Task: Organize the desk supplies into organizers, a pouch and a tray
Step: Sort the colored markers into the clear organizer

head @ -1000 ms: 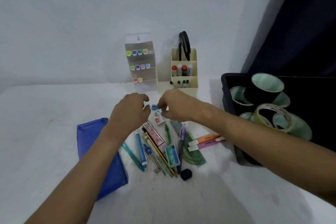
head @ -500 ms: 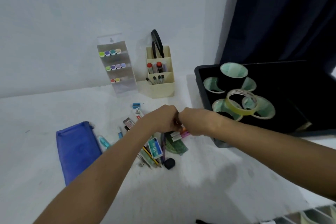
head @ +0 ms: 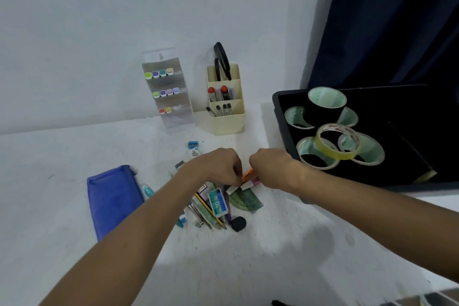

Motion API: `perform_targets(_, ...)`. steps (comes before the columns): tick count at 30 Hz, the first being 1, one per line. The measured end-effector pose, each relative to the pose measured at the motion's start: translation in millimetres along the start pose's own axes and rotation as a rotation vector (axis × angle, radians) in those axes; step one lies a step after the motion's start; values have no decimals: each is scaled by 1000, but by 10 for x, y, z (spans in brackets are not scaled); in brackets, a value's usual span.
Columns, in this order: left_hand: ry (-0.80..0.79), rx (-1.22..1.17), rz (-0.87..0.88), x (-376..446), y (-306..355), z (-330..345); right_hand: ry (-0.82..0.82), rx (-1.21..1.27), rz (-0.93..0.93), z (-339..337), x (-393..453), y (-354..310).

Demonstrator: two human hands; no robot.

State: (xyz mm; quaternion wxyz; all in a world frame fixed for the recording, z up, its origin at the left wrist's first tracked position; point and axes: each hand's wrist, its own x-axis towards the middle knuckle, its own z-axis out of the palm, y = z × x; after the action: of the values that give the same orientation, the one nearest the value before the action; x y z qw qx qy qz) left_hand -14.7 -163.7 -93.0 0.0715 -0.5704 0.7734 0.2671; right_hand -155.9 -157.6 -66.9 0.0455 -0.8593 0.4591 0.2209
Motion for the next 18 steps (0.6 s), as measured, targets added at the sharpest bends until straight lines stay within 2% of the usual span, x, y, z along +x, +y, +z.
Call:
perform_targets(5, 74, -47, -85, -20, -100, -30, 12, 18, -38, -48, 37, 11)
perform_targets(11, 105, -45, -52, -15, -177, -55, 27, 21, -69, -89, 108, -4)
perform_targets(18, 177, -39, -7, 102, -84, -1, -33, -20, -125, -142, 102, 49)
